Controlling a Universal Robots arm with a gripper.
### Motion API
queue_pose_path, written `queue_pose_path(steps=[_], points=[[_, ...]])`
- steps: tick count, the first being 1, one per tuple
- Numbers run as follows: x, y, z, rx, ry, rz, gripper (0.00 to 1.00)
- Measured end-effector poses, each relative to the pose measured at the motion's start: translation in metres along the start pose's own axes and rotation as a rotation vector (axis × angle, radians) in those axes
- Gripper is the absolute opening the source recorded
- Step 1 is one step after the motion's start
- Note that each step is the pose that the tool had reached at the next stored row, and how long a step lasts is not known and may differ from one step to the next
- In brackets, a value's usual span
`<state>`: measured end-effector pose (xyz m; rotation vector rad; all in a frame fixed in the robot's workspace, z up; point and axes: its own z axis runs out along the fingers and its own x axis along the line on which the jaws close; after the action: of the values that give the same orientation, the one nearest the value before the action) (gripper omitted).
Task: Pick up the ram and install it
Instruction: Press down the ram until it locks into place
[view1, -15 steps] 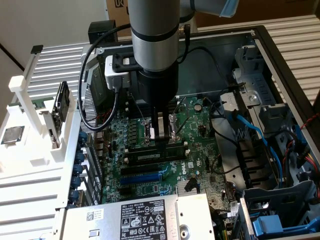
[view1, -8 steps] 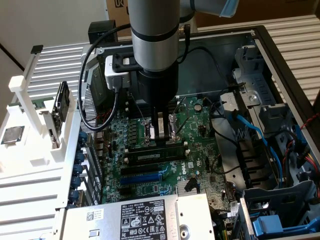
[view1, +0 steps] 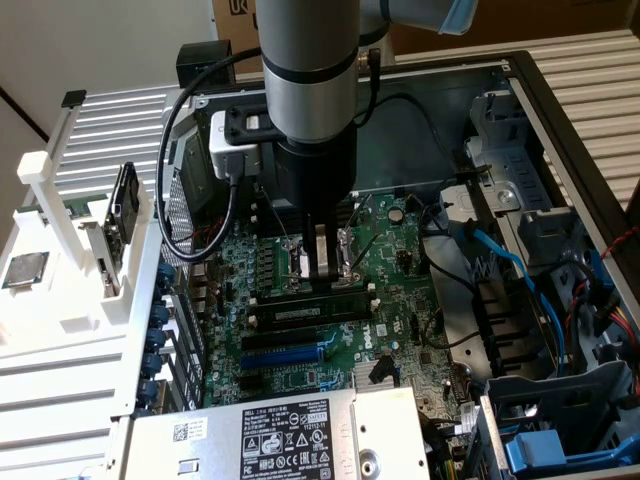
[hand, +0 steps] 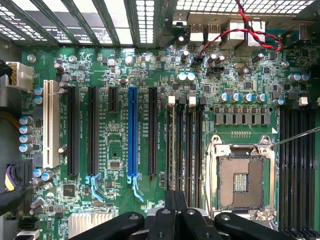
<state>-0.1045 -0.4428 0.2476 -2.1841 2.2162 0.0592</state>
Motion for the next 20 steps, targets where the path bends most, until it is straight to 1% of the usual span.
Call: queue_pose_path(steps=[4, 9, 11, 13, 15, 16, 20], points=[[0.000, 0.0038, 0.0001, 0.0017, 0.0000, 0.000, 0.11], [0.000, 0.0038, 0.0038, 0.0017, 0.0001, 0.000, 0.11], [-0.001, 0.0039, 0.0053, 0.0017, 0.0012, 0.000, 0.11], [-0.003, 0.0041, 0.0066, 0.0018, 0.0063, 0.000, 0.11], [-0.004, 0.0044, 0.0078, 0.0020, 0.0144, 0.000, 0.11], [-0.005, 0.0054, 0.0091, 0.0020, 0.0201, 0.000, 0.11], [-0.006, 0.0055, 0.0103, 0.0020, 0.0245, -0.001, 0.11]])
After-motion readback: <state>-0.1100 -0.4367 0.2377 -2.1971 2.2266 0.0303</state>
